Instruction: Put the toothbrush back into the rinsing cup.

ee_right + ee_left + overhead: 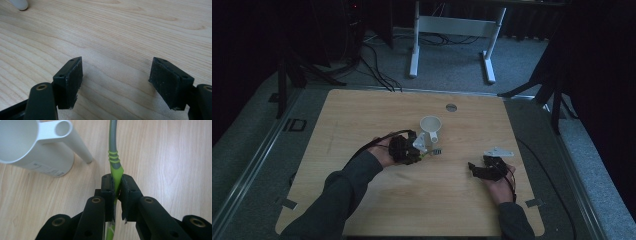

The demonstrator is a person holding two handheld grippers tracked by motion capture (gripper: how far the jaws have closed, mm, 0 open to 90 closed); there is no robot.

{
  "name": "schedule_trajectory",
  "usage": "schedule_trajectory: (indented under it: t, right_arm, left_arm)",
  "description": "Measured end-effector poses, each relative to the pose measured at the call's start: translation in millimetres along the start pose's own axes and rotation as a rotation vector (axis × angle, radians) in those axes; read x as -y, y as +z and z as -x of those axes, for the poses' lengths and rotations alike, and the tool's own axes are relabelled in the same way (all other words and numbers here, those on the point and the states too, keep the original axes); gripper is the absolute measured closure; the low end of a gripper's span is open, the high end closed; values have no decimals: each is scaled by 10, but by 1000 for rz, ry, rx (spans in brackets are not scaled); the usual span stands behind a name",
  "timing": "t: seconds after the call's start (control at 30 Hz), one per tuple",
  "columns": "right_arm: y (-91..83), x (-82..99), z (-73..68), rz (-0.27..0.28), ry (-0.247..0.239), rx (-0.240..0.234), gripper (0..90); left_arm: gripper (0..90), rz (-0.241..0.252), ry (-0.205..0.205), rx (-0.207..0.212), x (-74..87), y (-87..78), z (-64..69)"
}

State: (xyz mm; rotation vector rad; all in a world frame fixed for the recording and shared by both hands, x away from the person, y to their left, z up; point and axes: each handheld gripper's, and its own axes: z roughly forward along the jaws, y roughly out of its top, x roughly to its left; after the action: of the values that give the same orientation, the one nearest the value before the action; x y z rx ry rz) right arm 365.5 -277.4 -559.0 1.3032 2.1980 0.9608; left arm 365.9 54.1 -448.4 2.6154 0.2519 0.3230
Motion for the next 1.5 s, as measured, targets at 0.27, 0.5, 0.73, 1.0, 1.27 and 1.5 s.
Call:
schedule_trajectory:
  t: [0.27,0.5,0.73,1.0,1.27,1.5]
  right_arm:
    - [0,0,1,1,-1,0,263]
    - [0,0,1,1,-1,0,263]
    - [0,0,1,0,-1,0,263]
    - [-1,0,1,-1,-2,0,263]
    - [-1,0,0,-1,0,0,263]
    - [0,0,1,-1,-1,0,262]
  left_arm:
    - [819,28,-57,-24,46,-15,-45]
    - [819,60,-84,-49,27,-28,-61]
    - [819,112,-116,-77,8,-69,-75]
    - [819,139,-133,-111,-3,-71,-81]
    - [819,178,-158,-135,-15,-93,-91]
    - [819,211,-185,-150,-21,-106,-105]
